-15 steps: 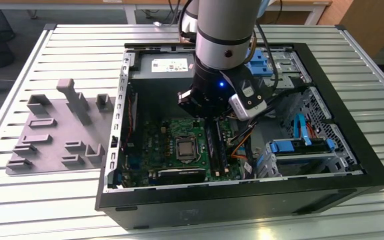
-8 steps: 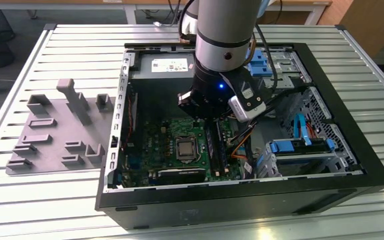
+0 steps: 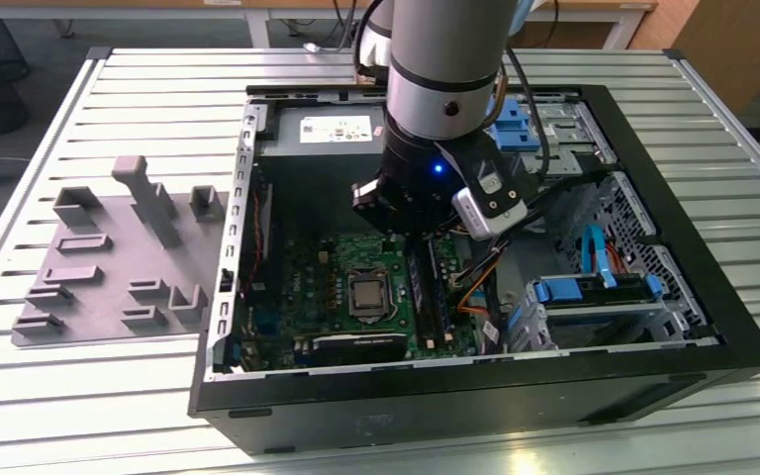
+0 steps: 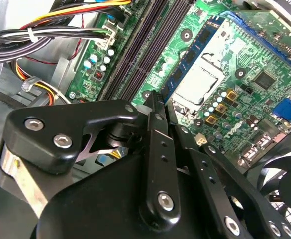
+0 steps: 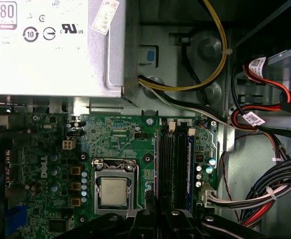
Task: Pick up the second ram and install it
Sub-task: 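Insert the second ram into the second slot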
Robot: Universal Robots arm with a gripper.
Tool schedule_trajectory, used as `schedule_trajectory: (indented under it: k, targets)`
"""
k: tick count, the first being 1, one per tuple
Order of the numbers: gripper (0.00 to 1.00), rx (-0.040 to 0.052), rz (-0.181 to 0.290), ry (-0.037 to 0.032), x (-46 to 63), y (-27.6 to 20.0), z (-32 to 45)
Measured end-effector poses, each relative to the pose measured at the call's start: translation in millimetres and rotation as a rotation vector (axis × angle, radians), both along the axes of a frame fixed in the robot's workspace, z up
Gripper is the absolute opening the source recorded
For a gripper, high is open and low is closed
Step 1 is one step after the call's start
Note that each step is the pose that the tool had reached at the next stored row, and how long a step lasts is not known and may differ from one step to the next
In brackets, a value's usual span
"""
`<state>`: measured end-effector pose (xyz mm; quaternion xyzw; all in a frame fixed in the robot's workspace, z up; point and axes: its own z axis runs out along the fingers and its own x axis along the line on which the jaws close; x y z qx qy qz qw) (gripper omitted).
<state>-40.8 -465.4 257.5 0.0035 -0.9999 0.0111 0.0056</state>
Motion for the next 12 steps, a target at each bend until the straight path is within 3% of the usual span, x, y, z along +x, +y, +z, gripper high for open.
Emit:
schedule_trajectory:
  k: [2, 4, 6, 12]
  targets:
    - [0.14, 0.0015, 0.0, 0.0001, 0.2, -0.1, 0.0]
    - [0.14, 0.017, -0.001, 0.0, 0.9, -0.2, -0.9]
    - [0.14, 0.0171, -0.001, 0.0, 0.9, -3.7, -1.4]
    - [0.14, 0.0171, -0.001, 0.0, 0.9, -3.8, -1.7]
